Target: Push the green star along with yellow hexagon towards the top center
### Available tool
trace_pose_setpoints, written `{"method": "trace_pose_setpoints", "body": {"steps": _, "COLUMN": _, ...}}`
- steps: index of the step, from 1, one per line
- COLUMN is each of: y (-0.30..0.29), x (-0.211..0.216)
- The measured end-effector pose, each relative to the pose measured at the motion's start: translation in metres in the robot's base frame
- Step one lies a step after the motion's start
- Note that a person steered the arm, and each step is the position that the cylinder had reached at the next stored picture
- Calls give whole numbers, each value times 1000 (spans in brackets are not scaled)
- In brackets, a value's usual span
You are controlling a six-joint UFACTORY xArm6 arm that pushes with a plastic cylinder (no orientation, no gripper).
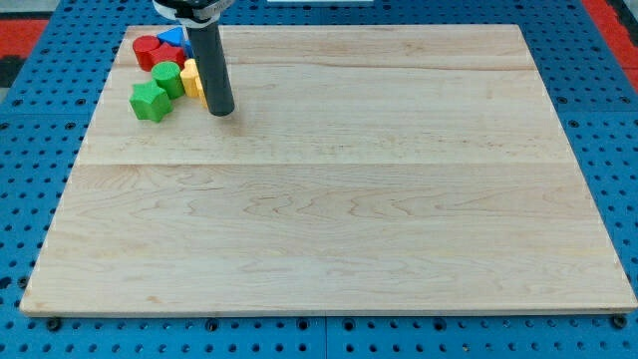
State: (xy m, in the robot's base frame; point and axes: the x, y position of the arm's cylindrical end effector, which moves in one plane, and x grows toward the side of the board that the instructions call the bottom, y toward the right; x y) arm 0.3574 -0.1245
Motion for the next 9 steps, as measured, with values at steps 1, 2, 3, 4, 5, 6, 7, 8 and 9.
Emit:
{"method": "trace_pose_setpoints", "body": {"steps": 1, "y": 0, "x": 0}}
{"method": "trace_pose_setpoints", "body": {"steps": 2, "y": 0, "x": 0}}
{"method": "trace_pose_setpoints", "body": {"steps": 3, "y": 3, "x": 31}}
{"method": "trace_pose_setpoints", "body": {"steps": 4, "y": -56, "x": 32}}
{"method": "trace_pose_setpoints", "body": {"steps": 5, "y": -125, "x": 46}}
{"method": "trace_pose_setpoints", "body": {"steps": 6, "y": -132, "x": 42}}
{"method": "trace_pose_setpoints", "body": {"steps": 7, "y": -156, "x": 2}}
{"method": "trace_pose_setpoints", "body": {"steps": 8, "y": -85, "x": -1}}
{"method": "trace_pose_setpoints", "body": {"steps": 9, "y": 37, "x": 19}}
